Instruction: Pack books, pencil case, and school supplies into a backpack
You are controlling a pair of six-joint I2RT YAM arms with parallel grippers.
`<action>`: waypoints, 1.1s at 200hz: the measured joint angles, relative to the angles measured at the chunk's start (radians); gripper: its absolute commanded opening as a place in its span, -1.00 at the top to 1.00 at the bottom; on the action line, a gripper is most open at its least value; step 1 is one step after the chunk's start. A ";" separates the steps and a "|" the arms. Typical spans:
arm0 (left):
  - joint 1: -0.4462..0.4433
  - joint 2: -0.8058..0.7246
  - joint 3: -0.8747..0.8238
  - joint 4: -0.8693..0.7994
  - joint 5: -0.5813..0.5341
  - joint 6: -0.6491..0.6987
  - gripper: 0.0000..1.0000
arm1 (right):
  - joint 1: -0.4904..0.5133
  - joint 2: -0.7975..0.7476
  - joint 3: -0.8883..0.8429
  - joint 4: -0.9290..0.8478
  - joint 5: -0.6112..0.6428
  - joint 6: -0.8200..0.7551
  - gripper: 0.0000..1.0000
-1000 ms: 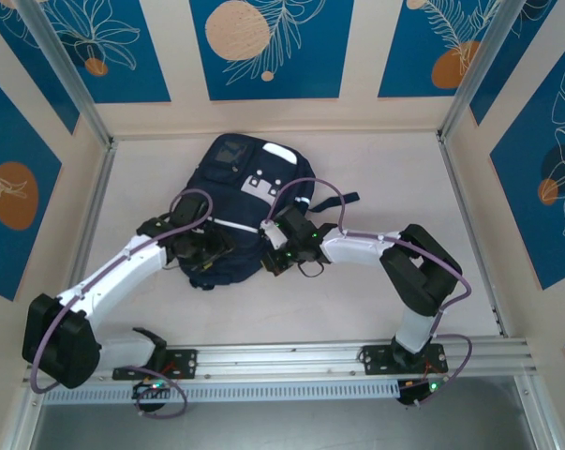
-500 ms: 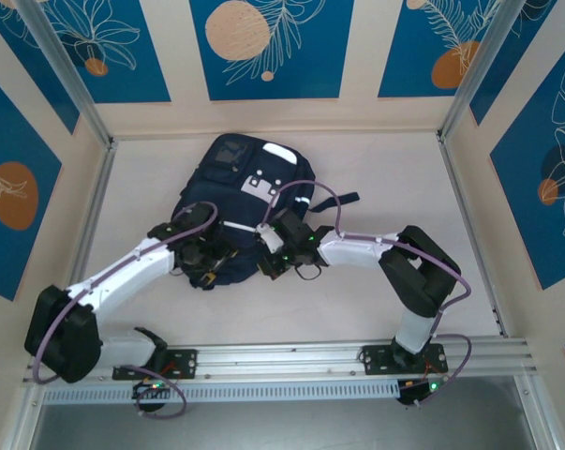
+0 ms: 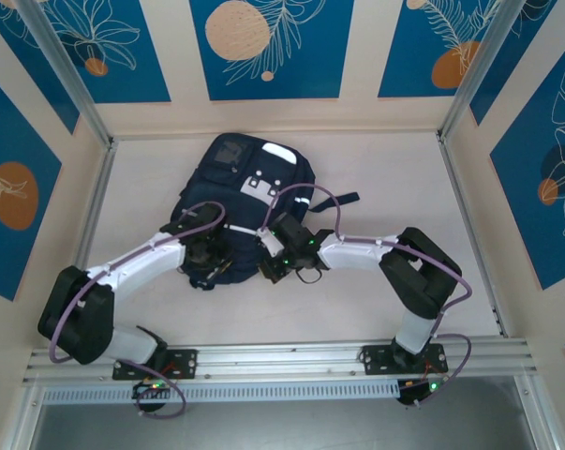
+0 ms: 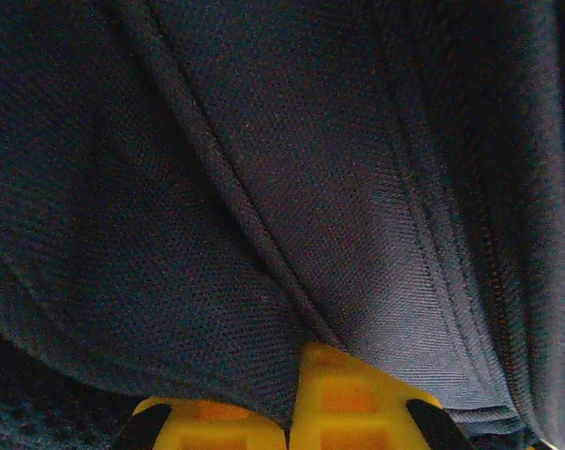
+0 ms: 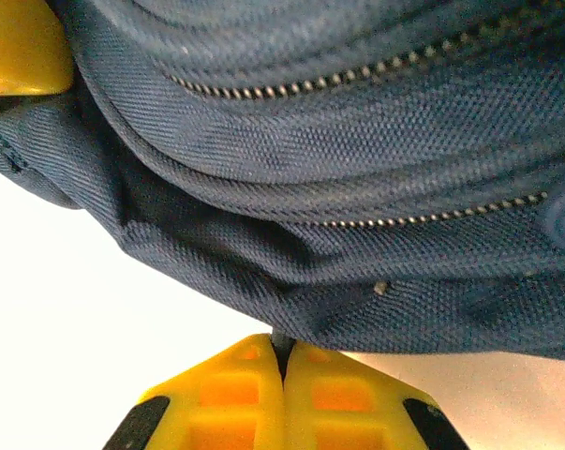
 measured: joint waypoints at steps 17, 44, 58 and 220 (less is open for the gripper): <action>0.000 -0.021 -0.004 -0.001 0.000 0.016 1.00 | 0.000 -0.004 -0.010 0.010 0.004 0.000 1.00; 0.000 -0.050 -0.006 -0.008 0.000 0.049 1.00 | 0.000 -0.012 -0.021 0.023 0.014 0.004 1.00; 0.000 -0.068 -0.010 -0.013 0.000 0.066 1.00 | 0.000 -0.018 -0.028 0.033 0.019 0.004 1.00; 0.004 -0.196 -0.060 -0.038 -0.030 0.114 1.00 | -0.162 -0.068 -0.099 0.041 0.098 0.165 1.00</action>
